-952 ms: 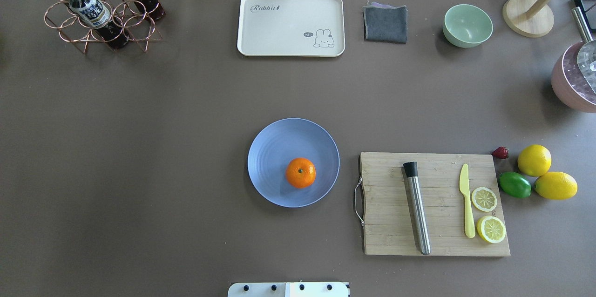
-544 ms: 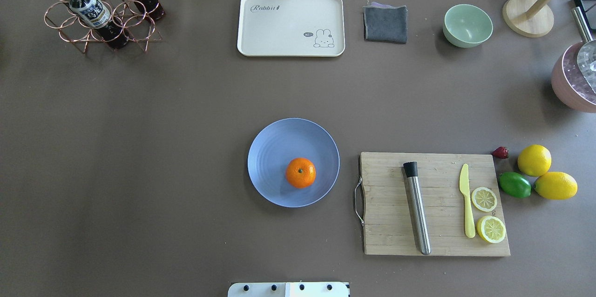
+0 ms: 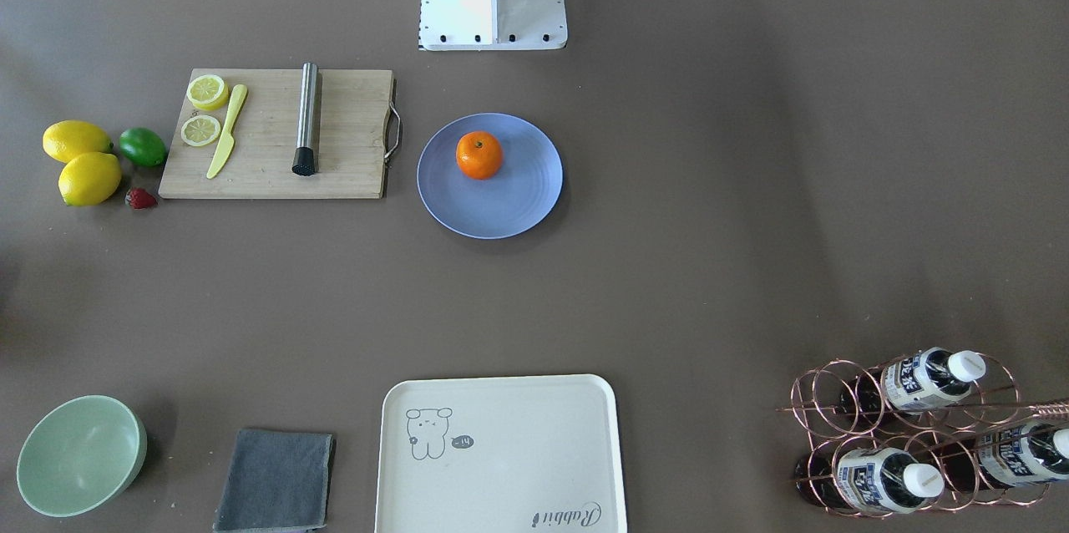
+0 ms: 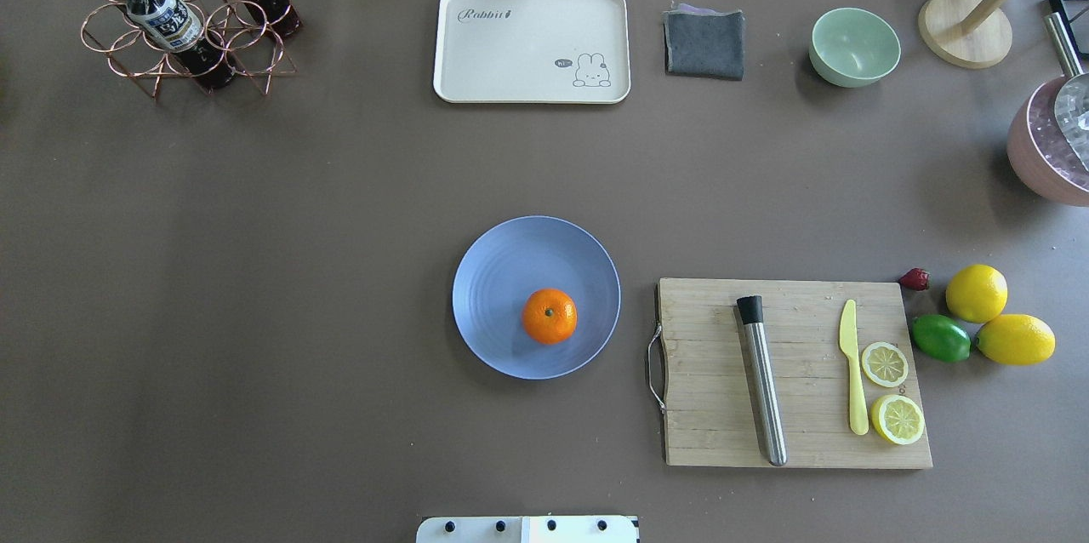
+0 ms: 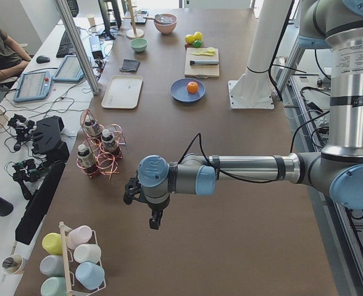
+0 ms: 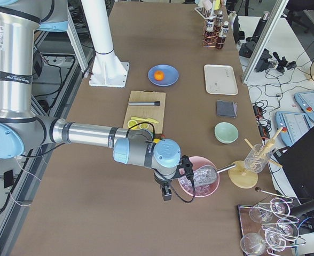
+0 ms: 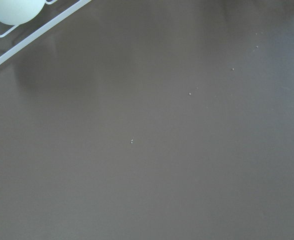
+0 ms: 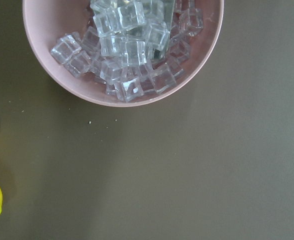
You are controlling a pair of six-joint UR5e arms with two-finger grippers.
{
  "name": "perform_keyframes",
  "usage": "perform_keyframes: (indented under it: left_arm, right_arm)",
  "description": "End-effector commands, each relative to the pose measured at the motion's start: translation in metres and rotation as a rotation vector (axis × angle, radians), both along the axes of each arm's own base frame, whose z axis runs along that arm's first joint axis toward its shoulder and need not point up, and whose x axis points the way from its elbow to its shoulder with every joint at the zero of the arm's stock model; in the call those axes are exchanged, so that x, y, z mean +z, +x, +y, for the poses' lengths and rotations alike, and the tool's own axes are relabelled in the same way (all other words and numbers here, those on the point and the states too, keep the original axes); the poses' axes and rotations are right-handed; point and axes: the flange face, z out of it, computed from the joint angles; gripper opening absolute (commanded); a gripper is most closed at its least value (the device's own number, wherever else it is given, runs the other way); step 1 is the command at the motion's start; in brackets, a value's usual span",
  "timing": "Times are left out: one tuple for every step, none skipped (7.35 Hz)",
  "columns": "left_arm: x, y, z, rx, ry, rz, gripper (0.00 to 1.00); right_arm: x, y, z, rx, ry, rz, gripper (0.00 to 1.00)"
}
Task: Pick orange to plate
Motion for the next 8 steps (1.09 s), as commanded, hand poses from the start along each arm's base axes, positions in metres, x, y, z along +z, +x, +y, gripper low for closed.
perform_keyframes:
  left_arm:
    - [0.004,0.0,0.001,0.0,-0.008,0.006,0.98]
    - [0.004,-0.001,0.002,-0.001,-0.008,0.006,0.98]
    - [0.002,-0.001,0.001,-0.003,-0.003,0.007,0.98]
    - [0.0,-0.01,0.002,-0.023,-0.003,0.02,0.98]
    - [-0.002,-0.011,0.004,-0.032,-0.005,0.074,0.98]
    - [-0.005,-0.011,0.004,-0.035,-0.007,0.099,0.98]
    - [-0.005,-0.016,0.005,-0.047,-0.009,0.109,0.98]
    - [-0.003,-0.019,0.007,-0.053,-0.013,0.109,0.98]
  right_arm:
    - [-0.012,0.0,-0.015,-0.001,0.019,0.034,1.0]
    - [-0.014,-0.004,-0.018,-0.008,0.02,0.034,1.0]
    - [-0.014,-0.008,-0.019,-0.016,0.019,0.034,1.0]
    - [-0.013,-0.012,-0.02,-0.024,0.018,0.034,1.0]
    - [-0.013,-0.017,-0.02,-0.034,0.017,0.032,1.0]
    - [-0.012,-0.022,-0.021,-0.044,0.014,0.031,1.0]
    - [-0.011,-0.024,-0.022,-0.05,0.013,0.03,1.0]
    - [-0.012,-0.024,-0.022,-0.05,0.014,0.032,1.0]
